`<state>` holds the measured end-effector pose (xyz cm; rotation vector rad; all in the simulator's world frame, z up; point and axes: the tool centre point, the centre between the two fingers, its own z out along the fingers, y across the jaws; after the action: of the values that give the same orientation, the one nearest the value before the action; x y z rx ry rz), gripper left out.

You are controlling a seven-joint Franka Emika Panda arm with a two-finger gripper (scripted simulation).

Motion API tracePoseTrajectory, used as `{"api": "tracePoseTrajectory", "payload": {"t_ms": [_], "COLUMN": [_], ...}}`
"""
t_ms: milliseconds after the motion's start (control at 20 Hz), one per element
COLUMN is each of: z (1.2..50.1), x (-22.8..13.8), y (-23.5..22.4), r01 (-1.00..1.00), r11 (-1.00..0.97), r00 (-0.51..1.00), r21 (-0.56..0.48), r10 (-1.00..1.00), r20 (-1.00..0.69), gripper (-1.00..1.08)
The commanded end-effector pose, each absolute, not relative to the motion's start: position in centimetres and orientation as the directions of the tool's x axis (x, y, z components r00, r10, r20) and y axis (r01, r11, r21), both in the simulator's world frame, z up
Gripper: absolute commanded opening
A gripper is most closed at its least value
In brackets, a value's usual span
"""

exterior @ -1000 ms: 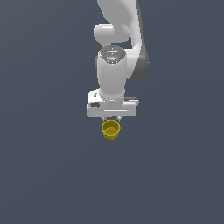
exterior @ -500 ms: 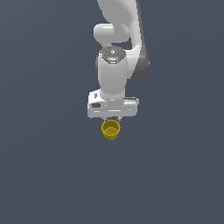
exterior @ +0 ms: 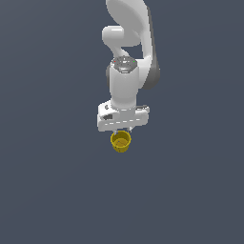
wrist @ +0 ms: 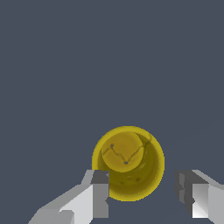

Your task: Pick up the object and move it to a goal position.

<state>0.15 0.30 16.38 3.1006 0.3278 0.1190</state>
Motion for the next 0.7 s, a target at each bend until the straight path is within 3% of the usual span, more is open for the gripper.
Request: {"api": "tracePoseTrajectory", "payload": {"t_ms": [0, 650], "z": [15.6, 11.5], "x": [-0.2, -3.3], "y": [0.4, 2.0], "r01": [0.267, 0.606], "r11": [-0.963, -0.787], "r00": [0.959, 0.773], "r21": [0.04, 0.118], "r10": [0.27, 0.618], "r20": [0.086, 0.147], "gripper": [0.28, 0.28]}}
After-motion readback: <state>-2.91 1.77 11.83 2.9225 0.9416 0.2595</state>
